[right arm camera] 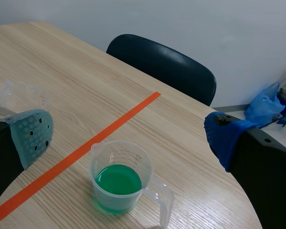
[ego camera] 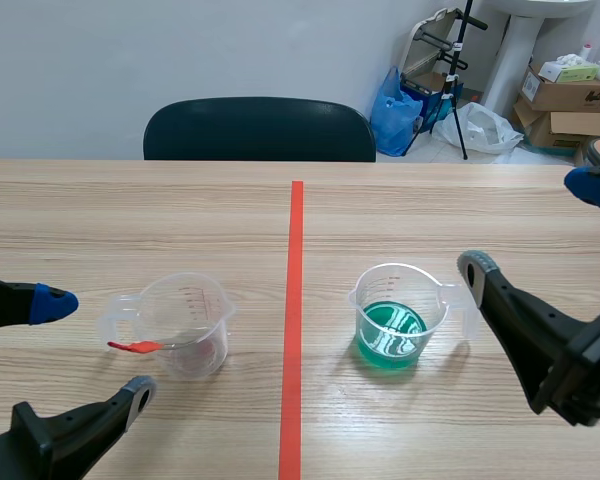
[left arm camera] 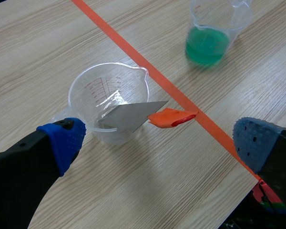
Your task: Do the redox reaction experiment
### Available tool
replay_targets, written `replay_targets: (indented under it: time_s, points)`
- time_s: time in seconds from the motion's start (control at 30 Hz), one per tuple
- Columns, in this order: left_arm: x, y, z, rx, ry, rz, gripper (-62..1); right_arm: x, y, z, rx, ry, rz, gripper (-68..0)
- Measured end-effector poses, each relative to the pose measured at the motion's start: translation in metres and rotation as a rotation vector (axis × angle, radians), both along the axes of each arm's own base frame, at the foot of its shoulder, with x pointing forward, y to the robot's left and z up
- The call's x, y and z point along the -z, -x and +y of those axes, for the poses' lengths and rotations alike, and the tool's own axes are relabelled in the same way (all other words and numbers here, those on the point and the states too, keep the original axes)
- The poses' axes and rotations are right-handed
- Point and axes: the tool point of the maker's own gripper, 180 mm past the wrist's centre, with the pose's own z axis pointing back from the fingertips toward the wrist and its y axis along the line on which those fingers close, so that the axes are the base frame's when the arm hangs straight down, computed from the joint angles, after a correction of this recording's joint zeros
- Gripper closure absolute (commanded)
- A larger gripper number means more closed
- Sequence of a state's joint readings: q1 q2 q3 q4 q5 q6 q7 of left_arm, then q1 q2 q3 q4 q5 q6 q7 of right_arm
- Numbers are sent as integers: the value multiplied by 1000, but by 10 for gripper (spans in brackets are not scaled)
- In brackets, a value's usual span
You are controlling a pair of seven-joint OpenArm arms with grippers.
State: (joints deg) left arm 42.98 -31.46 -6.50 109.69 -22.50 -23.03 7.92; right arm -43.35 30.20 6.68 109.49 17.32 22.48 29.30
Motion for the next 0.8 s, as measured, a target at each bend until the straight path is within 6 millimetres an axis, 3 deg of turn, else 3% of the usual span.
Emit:
replay_targets:
  time_s: [0.8]
  points:
    - [0, 0, 0, -1, 1, 0, -623, 5, 2, 2, -17, 42, 2, -679]
